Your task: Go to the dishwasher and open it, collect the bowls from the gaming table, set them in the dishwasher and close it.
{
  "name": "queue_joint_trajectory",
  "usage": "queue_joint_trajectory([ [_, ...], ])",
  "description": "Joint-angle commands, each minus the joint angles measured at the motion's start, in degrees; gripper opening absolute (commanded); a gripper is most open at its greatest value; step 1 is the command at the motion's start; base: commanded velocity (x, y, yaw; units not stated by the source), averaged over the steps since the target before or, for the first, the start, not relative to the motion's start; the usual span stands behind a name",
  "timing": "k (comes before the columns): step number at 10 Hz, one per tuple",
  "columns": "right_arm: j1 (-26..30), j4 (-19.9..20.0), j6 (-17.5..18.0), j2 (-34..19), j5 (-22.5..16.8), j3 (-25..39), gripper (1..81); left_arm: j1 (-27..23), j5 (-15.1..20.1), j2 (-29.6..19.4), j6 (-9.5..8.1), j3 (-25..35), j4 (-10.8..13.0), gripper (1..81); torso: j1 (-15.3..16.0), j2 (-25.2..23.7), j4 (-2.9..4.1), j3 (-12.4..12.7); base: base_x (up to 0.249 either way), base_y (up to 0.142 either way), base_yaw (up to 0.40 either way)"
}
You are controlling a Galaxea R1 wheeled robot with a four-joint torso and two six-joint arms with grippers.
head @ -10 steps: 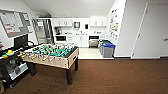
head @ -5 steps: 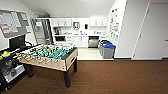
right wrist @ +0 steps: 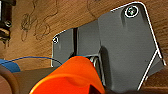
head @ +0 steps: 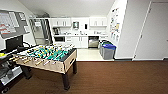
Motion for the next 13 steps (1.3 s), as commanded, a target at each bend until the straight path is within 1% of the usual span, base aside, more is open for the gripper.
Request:
queue_joint_trajectory([
  [1,1.9,-0.8,-0.1,-1.1,-1.2,0.4,1.0,-2.4,1.1,-1.3,0.18,0.2,0.9,1.0,0.0,0.0,0.0,0.0,0.156,0.0,0.0],
  [4,1.9,-0.9,-0.1,-1.1,-1.2,0.4,1.0,-2.4,1.1,-1.3,0.18,0.2,0.9,1.0,0.0,0.0,0.0,0.0,0.157,0.0,0.0],
  [10,1.9,-0.8,-0.1,-1.2,-1.2,0.4,1.0,-2.2,1.1,-1.2,0.18,0.2,0.9,1.0,0.0,0.0,0.0,0.0,0.156,-0.061,0.0],
  [13,1.9,-0.8,-0.1,-1.2,-1.2,0.4,1.0,-2.2,1.1,-1.3,0.09,0.2,0.7,1.0,0.0,0.0,0.0,0.0,0.142,0.0,0.0],
])
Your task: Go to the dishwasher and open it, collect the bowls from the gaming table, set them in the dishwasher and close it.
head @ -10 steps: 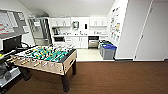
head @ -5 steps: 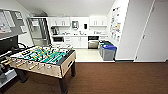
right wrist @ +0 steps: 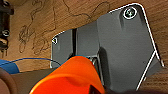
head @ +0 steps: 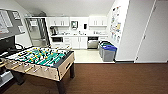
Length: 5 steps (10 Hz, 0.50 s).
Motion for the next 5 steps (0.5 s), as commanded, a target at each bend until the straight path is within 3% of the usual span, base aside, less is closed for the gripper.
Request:
queue_joint_trajectory([
  [1,1.8,-0.8,-0.1,-1.0,-1.2,0.4,1.0,-2.2,1.2,-1.2,0.09,0.2,0.7,1.0,0.0,0.0,0.0,0.0,0.141,0.0,0.0],
  [5,1.8,-0.8,-0.1,-1.0,-1.1,0.4,1.0,-2.2,1.1,-1.3,0.09,0.2,0.7,1.0,0.0,0.0,0.0,0.0,0.142,0.0,0.0],
])
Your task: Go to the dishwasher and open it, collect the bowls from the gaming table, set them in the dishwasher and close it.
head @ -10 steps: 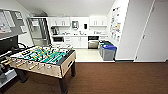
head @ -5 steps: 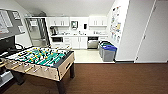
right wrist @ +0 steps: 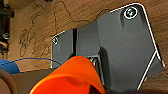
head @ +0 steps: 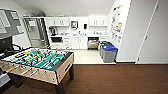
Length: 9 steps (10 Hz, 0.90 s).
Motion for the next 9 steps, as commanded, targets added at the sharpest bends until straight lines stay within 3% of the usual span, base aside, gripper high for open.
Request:
queue_joint_trajectory([
  [1,1.8,-0.9,-0.1,-1.1,-1.2,0.4,1.0,-2.1,1.1,-1.1,0.11,0.2,0.7,1.0,0.0,0.0,0.0,0.0,0.147,0.0,0.0],
  [9,2.1,-1.1,-0.4,-0.1,-1.9,-0.3,1.0,-2.0,1.2,0.6,-0.06,0.0,0.0,1.0,0.0,0.0,0.0,0.0,0.165,0.0,0.0],
])
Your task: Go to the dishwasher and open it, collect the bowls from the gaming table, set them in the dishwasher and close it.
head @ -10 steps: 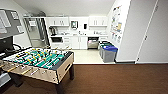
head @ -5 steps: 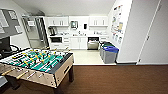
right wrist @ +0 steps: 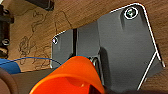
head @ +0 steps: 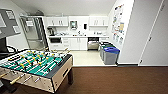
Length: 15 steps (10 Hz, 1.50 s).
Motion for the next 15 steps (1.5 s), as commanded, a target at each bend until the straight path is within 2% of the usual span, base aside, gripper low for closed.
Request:
queue_joint_trajectory([
  [1,2.0,-1.2,-0.2,0.1,-1.6,-1.0,1.0,-2.0,1.5,-0.1,-0.03,-0.3,0.2,1.0,0.0,0.0,0.0,0.0,0.169,0.0,0.0],
  [4,2.0,-1.4,-0.2,0.8,-1.6,-1.7,1.0,-2.0,1.5,1.2,-0.03,-2.8,0.2,1.0,0.0,0.0,0.0,0.0,0.169,0.0,0.0],
  [15,2.1,-1.5,-0.2,1.4,-1.6,-1.8,1.0,-2.0,1.6,1.7,-0.11,-3.0,0.2,1.0,0.0,0.0,0.0,0.0,0.169,0.0,0.0],
])
